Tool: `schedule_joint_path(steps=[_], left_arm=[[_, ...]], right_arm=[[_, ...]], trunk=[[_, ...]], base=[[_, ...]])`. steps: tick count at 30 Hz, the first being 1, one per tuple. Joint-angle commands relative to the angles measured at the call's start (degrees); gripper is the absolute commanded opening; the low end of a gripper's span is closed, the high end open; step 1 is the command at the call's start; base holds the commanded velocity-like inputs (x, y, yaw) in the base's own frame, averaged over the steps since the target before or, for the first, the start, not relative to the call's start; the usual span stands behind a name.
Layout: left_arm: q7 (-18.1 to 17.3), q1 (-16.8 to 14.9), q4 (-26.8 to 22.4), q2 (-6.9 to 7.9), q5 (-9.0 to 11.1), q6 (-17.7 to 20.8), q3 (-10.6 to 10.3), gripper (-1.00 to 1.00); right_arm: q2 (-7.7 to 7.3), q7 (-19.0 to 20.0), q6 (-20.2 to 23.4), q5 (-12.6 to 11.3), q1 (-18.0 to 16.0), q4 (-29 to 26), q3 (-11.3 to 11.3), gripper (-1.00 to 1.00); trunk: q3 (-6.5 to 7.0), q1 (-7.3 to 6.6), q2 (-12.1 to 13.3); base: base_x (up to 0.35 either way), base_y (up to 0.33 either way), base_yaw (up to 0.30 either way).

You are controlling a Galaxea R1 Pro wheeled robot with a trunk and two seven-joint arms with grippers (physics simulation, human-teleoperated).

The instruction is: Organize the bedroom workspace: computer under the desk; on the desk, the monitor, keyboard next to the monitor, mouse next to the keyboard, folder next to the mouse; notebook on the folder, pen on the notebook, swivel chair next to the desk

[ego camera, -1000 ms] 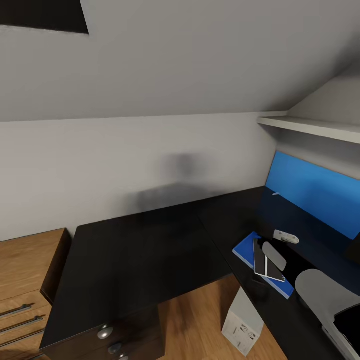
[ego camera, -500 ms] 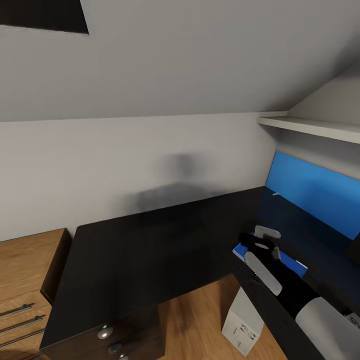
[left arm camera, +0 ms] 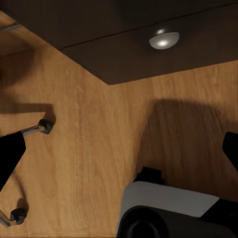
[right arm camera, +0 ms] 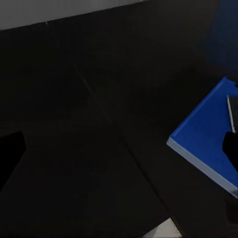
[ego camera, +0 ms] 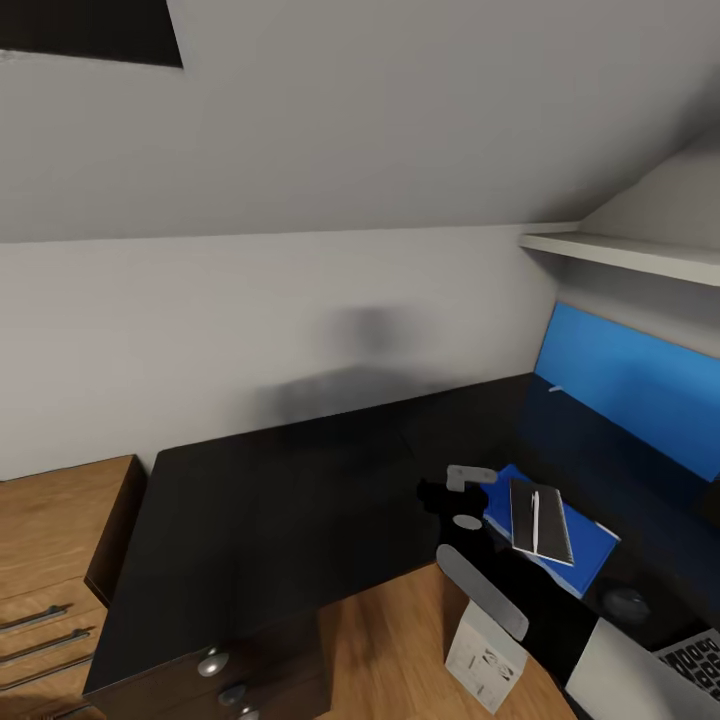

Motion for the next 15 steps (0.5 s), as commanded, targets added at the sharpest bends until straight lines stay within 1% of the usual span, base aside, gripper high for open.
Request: schedule_joint_path(steps=[1, 8, 11, 15], left_arm=[[0.25, -0.05, -0.08, 0.04, 0.64, -0.25, -0.45, 1.00], [0.25, -0.05, -0.07, 0.04, 0.66, -0.25, -0.41, 1.00], [0.25, -0.05, -0.07, 0.04, 0.66, -0.25, -0.41, 1.00], [0.24, -0.05, -0.07, 0.04, 0.66, -0.25, -0.41, 1.00]], right_arm=[[-0.06, -0.40, 0.33, -0.22, -0.08, -0.13, 0.18, 1.00], [-0.02, -0.43, 0.34, -0.20, -0.08, 0.06, 0.29, 1.00], [0.03, -0.44, 0.37, -0.14, -0.08, -0.08, 0.37, 1.00], [0.11, -0.42, 0.43, -0.17, -0.08, -0.12, 0.42, 1.00]], trunk=[[-0.07, 0.01, -0.05], [-0.26, 0.01, -0.05], [-0.32, 0.01, -0.05], [-0.34, 0.01, -0.05]], base=[[0.000, 0.000, 0.248], [0.000, 0.000, 0.242], [0.000, 0.000, 0.081], [0.000, 0.000, 0.014]])
